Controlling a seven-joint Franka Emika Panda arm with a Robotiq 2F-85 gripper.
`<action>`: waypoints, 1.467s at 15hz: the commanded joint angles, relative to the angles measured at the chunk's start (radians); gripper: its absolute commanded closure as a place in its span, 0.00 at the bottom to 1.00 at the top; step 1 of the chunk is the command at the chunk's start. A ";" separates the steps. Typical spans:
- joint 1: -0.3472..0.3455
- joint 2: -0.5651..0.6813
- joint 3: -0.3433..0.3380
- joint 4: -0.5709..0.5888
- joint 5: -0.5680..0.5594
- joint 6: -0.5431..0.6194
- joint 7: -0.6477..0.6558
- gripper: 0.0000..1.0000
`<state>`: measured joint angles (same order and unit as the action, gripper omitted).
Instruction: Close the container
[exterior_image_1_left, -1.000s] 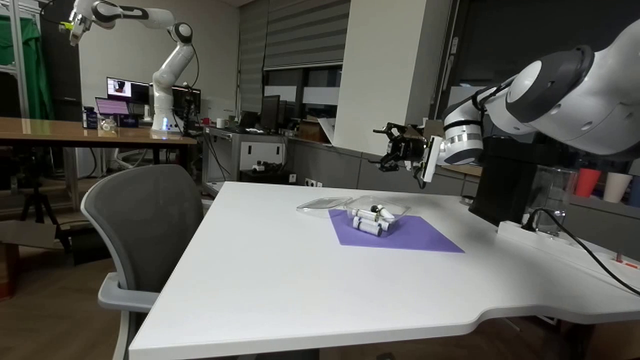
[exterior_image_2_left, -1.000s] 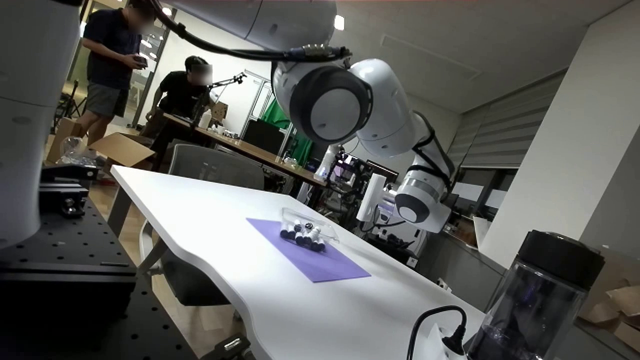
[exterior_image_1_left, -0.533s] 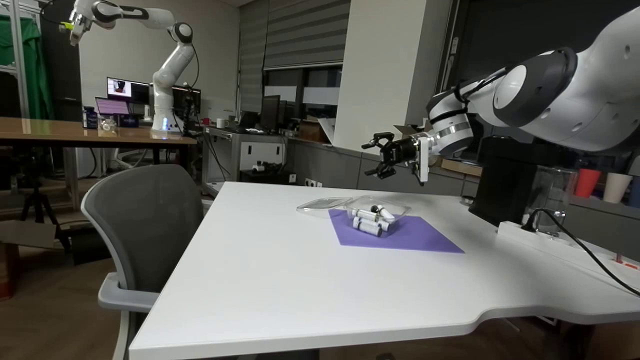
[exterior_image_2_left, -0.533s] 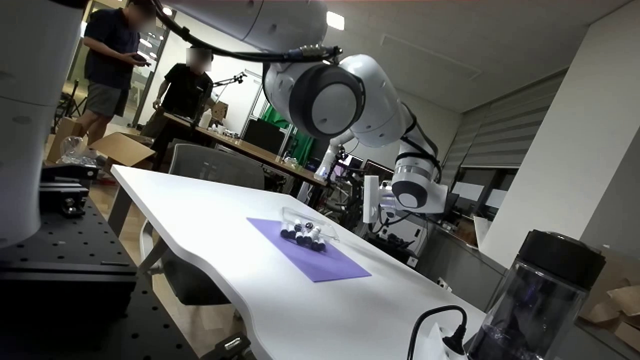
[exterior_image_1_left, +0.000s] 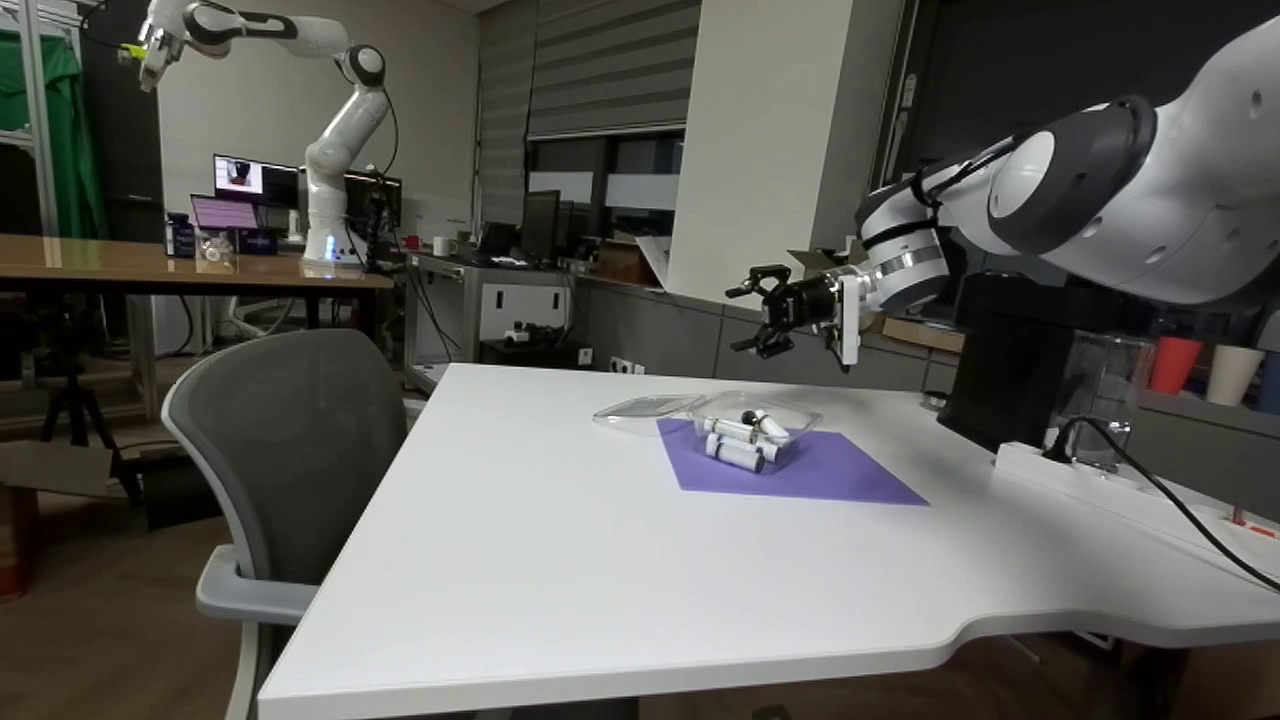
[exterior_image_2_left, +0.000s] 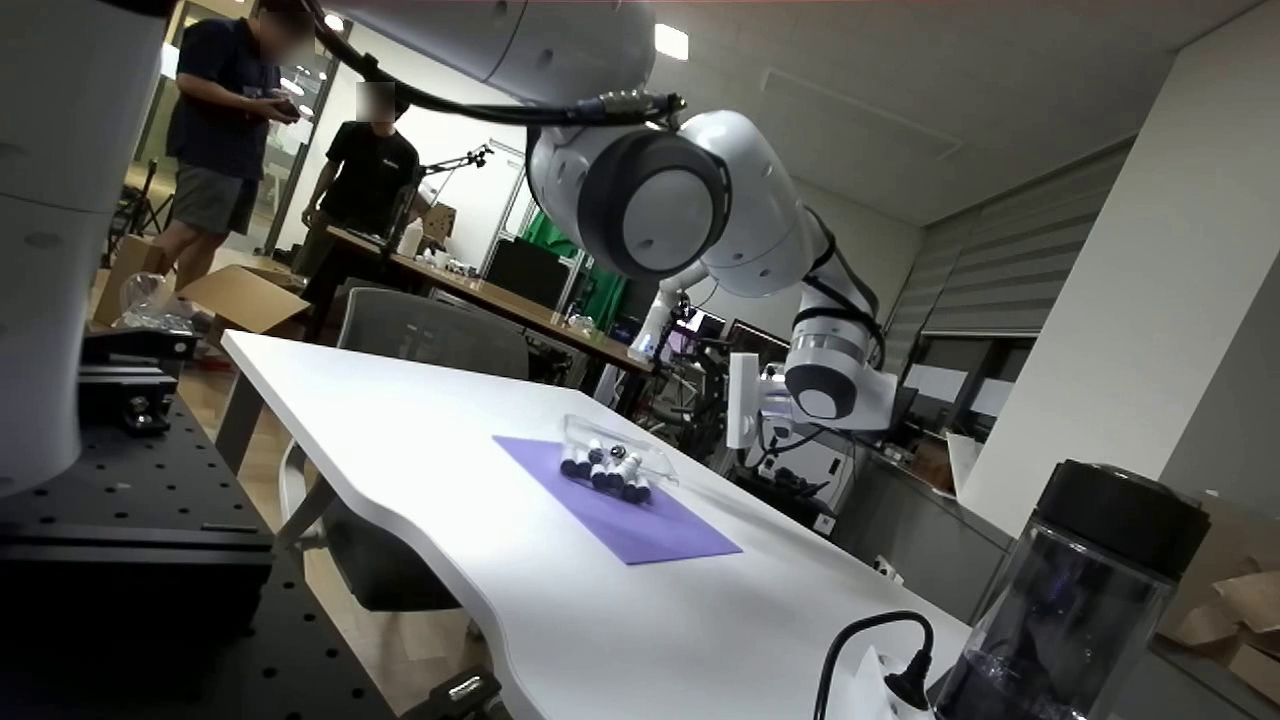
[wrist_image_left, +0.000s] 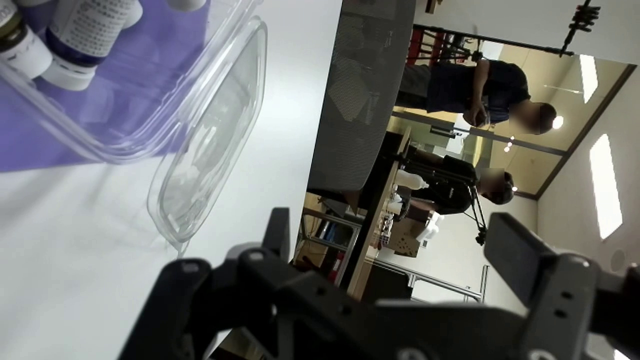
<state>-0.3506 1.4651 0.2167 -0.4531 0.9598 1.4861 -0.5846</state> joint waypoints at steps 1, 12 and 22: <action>-0.004 0.000 0.017 0.001 -0.017 0.002 0.003 0.00; 0.062 0.003 -0.011 -0.074 -0.045 0.159 -0.118 0.00; 0.125 0.011 -0.008 -0.071 -0.151 0.376 -0.233 0.00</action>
<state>-0.2351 1.4757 0.2140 -0.5480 0.8554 1.8302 -0.8114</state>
